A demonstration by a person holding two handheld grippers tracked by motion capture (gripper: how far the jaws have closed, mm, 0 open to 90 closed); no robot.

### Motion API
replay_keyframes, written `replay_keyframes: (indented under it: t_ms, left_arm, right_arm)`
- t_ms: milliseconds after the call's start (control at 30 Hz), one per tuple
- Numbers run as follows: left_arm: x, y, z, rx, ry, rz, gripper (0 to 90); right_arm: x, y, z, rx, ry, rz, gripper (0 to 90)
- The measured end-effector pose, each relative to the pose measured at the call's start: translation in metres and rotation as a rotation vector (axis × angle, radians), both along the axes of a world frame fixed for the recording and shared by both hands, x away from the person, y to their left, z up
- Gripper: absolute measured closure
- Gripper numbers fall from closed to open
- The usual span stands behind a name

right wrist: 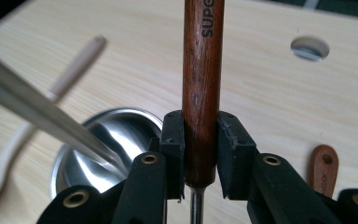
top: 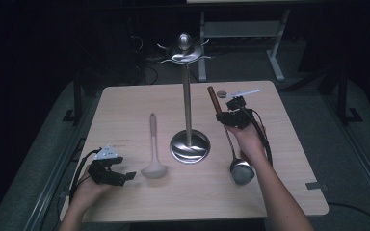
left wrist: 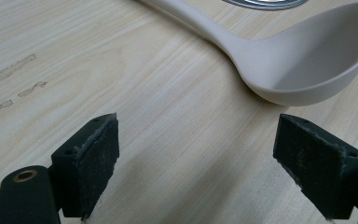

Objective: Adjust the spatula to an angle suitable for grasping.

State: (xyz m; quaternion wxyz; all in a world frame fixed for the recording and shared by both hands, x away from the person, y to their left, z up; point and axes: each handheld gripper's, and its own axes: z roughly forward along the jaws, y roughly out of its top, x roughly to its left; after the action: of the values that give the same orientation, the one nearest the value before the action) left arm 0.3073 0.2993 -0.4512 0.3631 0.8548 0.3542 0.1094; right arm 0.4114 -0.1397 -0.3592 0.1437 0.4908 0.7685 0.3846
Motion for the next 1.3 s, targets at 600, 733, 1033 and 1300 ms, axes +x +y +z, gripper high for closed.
replay_keyframes:
  t_ms: [600,733,1033,1300]
  left_arm:
    - [-0.002,0.004,0.011,-0.056,-0.026,0.041,14.0]
    - [-0.003,0.004,0.019,-0.072,-0.052,0.043,14.0]
    - [-0.004,-0.005,0.04,-0.105,-0.113,0.03,14.1]
    - [-0.001,-0.031,0.068,-0.118,-0.136,-0.035,14.1]
  right_arm:
    - [-0.055,-0.032,0.028,0.179,-0.294,0.064,74.1]
    - [-0.061,-0.035,0.03,0.196,-0.328,0.077,74.2]
    - [-0.073,-0.039,0.039,0.25,-0.381,0.114,74.2]
    - [-0.08,-0.03,0.044,0.284,-0.387,0.162,74.1]
